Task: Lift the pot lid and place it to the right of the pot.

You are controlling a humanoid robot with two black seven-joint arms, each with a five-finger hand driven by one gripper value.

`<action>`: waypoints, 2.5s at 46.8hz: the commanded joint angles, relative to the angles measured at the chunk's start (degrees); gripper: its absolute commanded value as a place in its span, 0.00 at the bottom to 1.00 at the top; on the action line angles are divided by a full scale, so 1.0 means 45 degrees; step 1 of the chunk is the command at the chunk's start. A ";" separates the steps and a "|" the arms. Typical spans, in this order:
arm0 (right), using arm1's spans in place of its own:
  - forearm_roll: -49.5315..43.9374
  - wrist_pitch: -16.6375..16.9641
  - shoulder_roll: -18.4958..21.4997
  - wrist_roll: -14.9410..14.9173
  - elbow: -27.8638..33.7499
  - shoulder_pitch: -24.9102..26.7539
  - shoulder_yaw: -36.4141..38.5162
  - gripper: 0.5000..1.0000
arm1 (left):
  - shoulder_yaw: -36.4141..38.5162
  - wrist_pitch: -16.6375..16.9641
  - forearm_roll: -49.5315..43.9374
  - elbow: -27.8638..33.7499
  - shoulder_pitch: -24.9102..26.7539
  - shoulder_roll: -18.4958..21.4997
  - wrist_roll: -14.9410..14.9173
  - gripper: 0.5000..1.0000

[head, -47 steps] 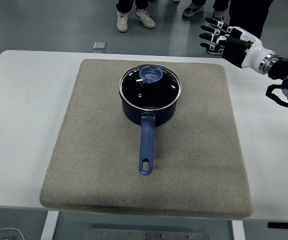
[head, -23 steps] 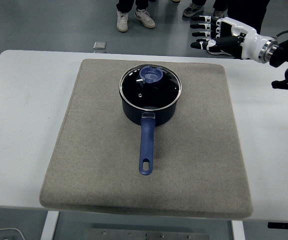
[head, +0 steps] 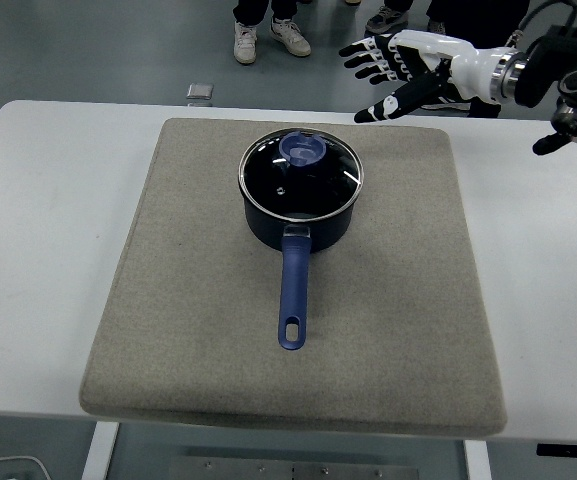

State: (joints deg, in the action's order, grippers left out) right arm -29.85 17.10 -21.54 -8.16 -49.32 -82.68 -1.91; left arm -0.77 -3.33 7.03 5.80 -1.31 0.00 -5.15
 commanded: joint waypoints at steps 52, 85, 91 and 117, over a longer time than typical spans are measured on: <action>-0.1822 -0.0440 0.3009 0.0076 0.0568 -0.2486 -0.4594 0.83 | 0.0015 -0.0002 -0.0001 0.0000 -0.0002 0.0000 -0.0007 1.00; -0.1823 -0.0538 0.3556 0.0076 0.0705 -0.2506 -0.5083 0.64 | 0.0015 -0.0002 -0.0001 0.0000 -0.0002 0.0000 -0.0007 1.00; -0.1823 -0.0538 0.3556 0.0076 0.0822 -0.2506 -0.5102 0.59 | -0.0005 -0.0002 -0.0001 0.0000 -0.0002 0.0000 -0.0007 1.00; -0.1842 -0.0538 0.3536 0.0037 0.0979 -0.2584 -0.5161 0.59 | 0.0015 -0.0002 -0.0001 0.0000 -0.0002 0.0000 -0.0007 1.00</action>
State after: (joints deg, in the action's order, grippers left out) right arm -38.14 14.65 -5.58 -8.00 -44.91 -94.24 -25.14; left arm -0.76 -3.34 7.03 5.80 -1.29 0.00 -5.13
